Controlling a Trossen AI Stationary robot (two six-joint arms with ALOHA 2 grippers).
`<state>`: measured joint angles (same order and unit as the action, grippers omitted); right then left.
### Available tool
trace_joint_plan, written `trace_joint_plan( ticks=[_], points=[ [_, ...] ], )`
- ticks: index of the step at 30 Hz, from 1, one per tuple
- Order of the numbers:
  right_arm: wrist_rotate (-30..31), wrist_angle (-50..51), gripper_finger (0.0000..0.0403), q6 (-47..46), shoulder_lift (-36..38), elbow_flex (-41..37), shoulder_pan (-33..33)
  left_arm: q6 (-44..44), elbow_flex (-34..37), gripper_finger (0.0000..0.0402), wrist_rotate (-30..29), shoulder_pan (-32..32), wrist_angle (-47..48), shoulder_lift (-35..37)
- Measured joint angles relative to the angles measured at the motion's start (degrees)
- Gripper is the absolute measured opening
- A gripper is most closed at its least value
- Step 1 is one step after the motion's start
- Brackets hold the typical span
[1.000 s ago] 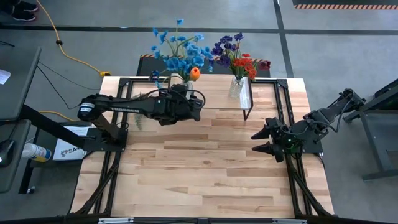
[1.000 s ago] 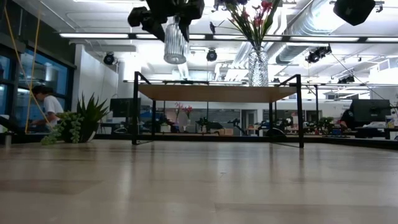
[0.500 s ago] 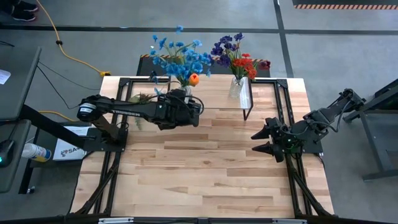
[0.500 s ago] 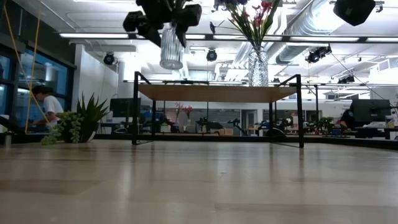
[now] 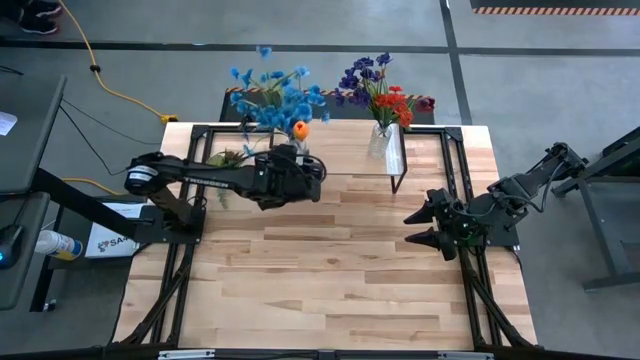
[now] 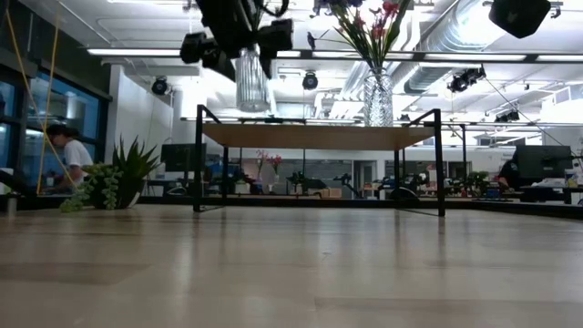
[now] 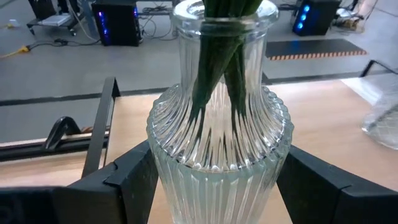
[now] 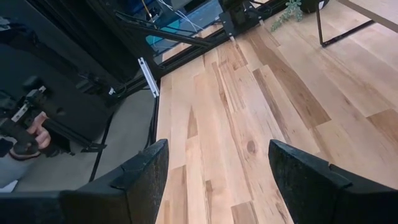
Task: Pick and place flowers into a vace then onto a shelf
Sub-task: Put the transparent flower vase on the shelf
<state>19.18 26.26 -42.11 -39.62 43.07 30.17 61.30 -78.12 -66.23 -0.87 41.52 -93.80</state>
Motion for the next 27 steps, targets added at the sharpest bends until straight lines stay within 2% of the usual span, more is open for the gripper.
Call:
trace_joint_plan(
  ticks=[10, 21, 27],
  points=[
    [-0.1, 0.0, 0.0266, -0.5, 0.0, 0.0, 0.0, -6.8, 0.7, 0.0308, 2.6, 4.6, -6.7, 0.0],
    [0.1, 0.0, 0.0266, -0.5, 0.0, 0.0, 0.0, -11.5, 0.9, 0.0308, 6.2, 8.0, -7.5, 0.0],
    [0.4, 0.0, 0.0266, -1.3, 0.0, 0.0, 0.0, -11.6, 6.6, 0.0308, 7.2, 8.4, -16.0, 0.0]
  ],
)
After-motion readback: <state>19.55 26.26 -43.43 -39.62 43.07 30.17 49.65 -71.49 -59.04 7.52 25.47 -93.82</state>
